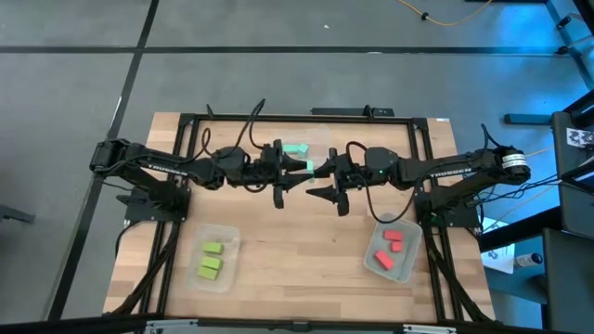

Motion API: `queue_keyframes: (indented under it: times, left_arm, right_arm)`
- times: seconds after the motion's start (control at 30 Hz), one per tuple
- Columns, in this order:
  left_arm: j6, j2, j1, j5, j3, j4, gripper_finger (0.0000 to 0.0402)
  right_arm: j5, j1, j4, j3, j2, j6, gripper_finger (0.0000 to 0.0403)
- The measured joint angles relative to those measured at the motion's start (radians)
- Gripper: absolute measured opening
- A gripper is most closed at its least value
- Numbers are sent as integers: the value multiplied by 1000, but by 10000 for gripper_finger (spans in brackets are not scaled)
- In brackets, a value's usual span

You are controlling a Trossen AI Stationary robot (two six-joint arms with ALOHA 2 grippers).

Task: Sort & place blocks by color
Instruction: Put the blue block into the top transparent bin

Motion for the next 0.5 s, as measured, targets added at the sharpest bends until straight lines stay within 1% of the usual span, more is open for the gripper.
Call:
queue_keyframes:
  times: [0.13,0.2,0.33,0.5]
  left_arm:
    - [-13,0,0,11,0,-21,113]
    - [-26,3,0,32,-1,-44,113]
    - [-46,2,-1,50,-1,-66,113]
    - [-49,2,-1,9,-1,-64,113]
  right_arm:
    - [4,0,18,0,0,1,216]
    - [6,0,27,0,-3,0,210]
    - [6,0,32,0,-2,2,206]
    - [13,-1,18,0,-2,-3,206]
